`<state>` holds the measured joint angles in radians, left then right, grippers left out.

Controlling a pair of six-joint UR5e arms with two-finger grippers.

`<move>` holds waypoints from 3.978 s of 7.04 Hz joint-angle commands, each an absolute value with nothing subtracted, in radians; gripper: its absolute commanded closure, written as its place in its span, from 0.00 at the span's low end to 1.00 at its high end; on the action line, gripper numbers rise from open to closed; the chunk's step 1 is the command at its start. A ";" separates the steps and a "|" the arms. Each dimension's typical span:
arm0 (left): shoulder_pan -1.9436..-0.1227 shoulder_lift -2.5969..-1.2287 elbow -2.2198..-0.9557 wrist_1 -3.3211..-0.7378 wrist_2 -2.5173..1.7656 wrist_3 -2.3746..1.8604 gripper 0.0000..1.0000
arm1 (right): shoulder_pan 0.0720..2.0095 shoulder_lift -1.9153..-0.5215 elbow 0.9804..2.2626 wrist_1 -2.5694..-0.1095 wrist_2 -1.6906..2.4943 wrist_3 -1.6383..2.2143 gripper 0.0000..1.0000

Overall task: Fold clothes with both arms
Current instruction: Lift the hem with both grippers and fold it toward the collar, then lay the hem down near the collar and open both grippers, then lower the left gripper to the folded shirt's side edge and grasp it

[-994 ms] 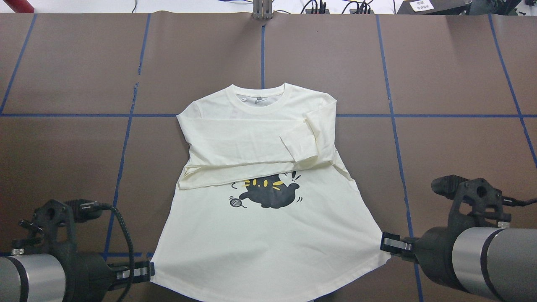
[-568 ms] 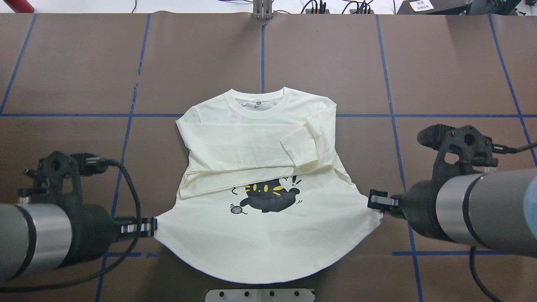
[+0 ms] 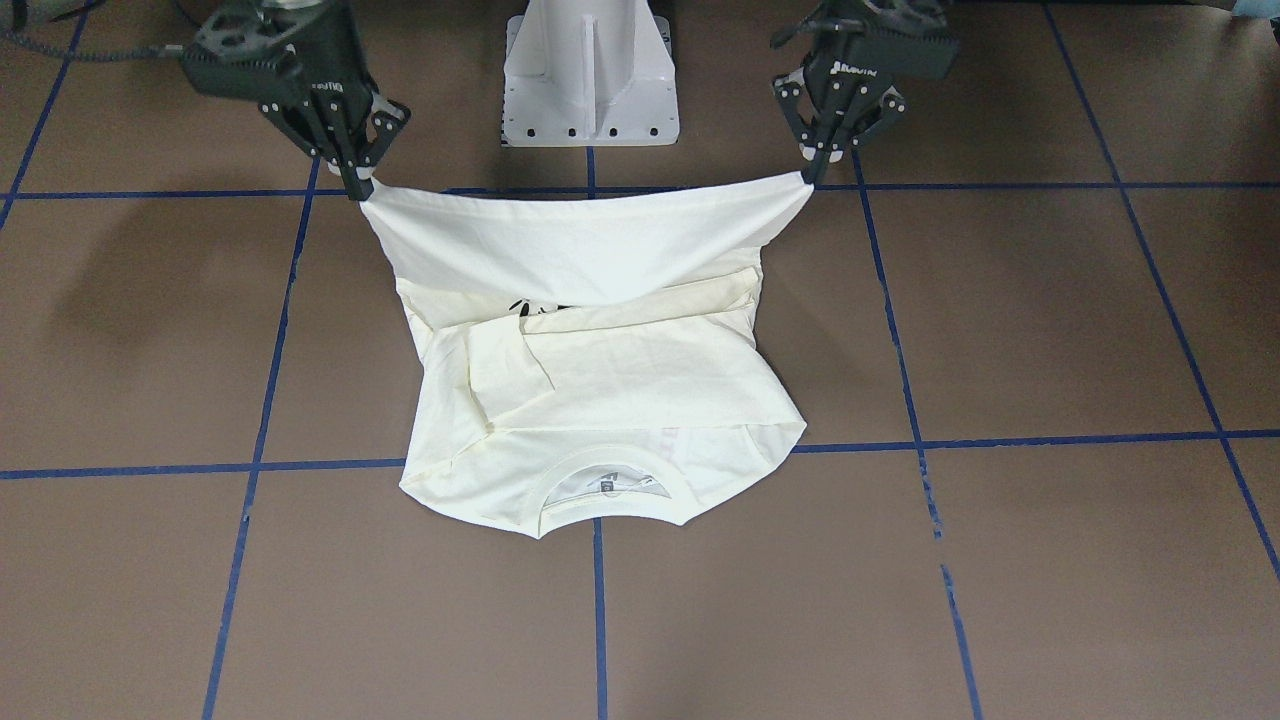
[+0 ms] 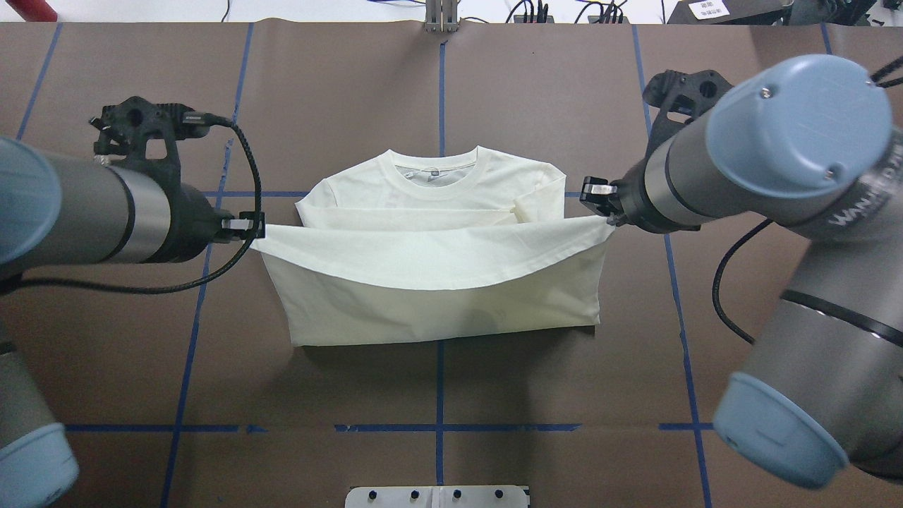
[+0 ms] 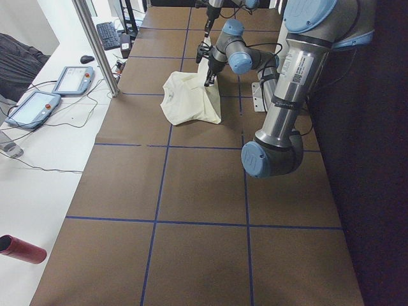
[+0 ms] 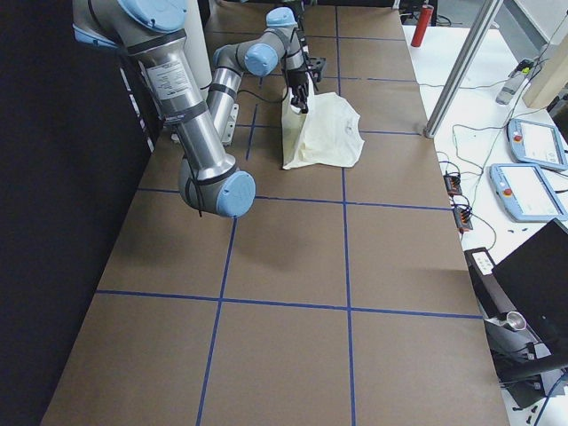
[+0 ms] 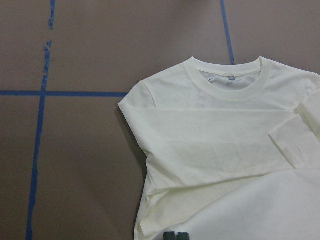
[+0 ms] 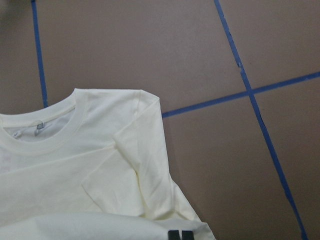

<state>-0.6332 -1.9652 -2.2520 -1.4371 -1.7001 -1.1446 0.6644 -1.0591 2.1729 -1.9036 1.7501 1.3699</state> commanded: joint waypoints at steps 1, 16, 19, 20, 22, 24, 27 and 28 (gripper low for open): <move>-0.718 -2.051 -1.995 -1.544 -1.697 -1.089 1.00 | 0.727 -1.030 1.870 -1.606 1.749 1.345 1.00; -0.718 -2.085 -1.608 -2.002 -1.669 -1.000 0.00 | 0.761 -0.927 1.445 -1.344 1.686 1.110 0.00; -0.648 -1.842 -1.845 -2.054 -1.727 -1.082 0.00 | 0.767 -0.930 1.466 -1.336 1.717 1.088 0.00; -0.605 -1.792 -1.854 -2.110 -1.717 -1.147 0.08 | 0.767 -0.930 1.470 -1.336 1.715 1.088 0.00; -0.482 -1.749 -1.855 -2.175 -1.639 -1.270 0.48 | 0.767 -0.930 1.470 -1.335 1.715 1.088 0.00; -0.448 -1.743 -1.853 -2.175 -1.637 -1.290 0.48 | 0.767 -0.933 1.470 -1.336 1.713 1.088 0.00; -0.425 -1.746 -1.845 -2.175 -1.638 -1.293 0.48 | 0.767 -0.936 1.471 -1.335 1.713 1.088 0.00; -0.423 -1.747 -1.844 -2.175 -1.638 -1.293 0.48 | 0.767 -0.939 1.471 -1.335 1.713 1.088 0.00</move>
